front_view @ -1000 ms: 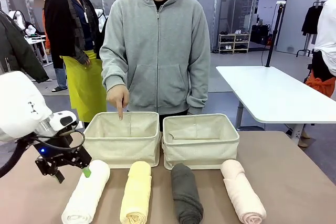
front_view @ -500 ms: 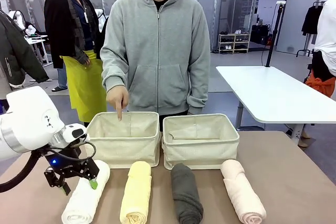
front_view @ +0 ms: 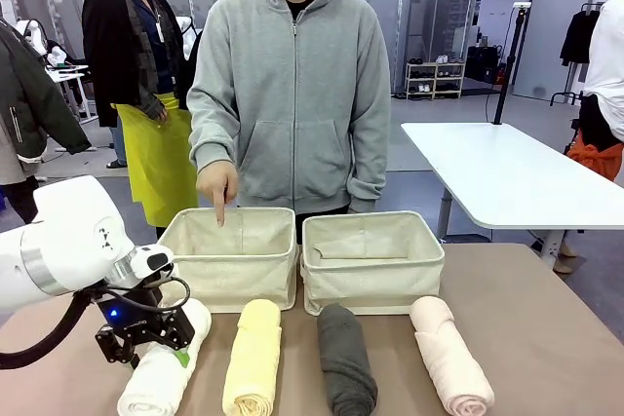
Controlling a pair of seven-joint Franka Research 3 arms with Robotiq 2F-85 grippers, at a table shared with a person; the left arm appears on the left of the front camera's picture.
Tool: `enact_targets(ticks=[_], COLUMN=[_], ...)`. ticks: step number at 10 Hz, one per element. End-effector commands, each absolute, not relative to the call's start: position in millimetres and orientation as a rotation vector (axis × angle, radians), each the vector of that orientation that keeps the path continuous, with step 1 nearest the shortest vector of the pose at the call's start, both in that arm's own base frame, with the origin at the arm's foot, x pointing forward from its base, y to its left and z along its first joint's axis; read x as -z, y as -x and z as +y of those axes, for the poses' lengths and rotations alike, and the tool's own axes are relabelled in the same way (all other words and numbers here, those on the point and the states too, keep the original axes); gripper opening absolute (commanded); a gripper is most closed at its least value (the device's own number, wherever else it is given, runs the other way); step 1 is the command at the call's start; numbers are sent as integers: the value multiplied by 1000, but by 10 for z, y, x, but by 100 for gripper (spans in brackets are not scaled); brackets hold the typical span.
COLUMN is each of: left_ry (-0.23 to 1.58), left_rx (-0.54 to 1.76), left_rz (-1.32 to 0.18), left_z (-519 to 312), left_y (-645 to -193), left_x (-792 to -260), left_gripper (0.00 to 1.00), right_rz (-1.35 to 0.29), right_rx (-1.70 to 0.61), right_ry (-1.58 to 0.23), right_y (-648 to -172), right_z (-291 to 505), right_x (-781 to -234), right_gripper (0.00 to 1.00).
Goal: Divide the towels into two baskets.
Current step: Pick up one hotel-folded towel and place it in the Fabric basket indicated by the person.
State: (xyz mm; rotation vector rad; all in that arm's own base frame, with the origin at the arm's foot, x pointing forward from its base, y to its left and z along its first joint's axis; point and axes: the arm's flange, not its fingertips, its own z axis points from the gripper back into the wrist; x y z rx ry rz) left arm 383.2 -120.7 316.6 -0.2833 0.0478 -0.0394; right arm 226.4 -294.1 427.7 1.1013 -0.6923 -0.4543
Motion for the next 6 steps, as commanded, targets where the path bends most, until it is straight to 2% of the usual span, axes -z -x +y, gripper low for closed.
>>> enact_targets(ticks=[1,2,3,5,6], left_ry=[275,275,273,281,281], left_rx=[33,39,41,51,56], left_rz=[36,35,34,6,4], left_z=[-1156,-1160,-1166,-1179,-1178], left_y=[-3625,-3621,-3613,-3603,-3602], left_x=[-3068,-3077,-3089,-3170,-3239], left_gripper=[68,61,48,34,34], right_rz=[-706,-706,-706,-706,-706], right_rx=[455,455,455,455,455], right_ry=[-1111,-1111,-1111,-1111,-1111], right_y=[-2242,-2242,-2242,-2242,-2242], right_z=[-2931,-2931,-2931,-2931,-2931], right_x=[-4291,-4291,-4291,-4291,-4291], right_gripper=[100,100,100,100,100])
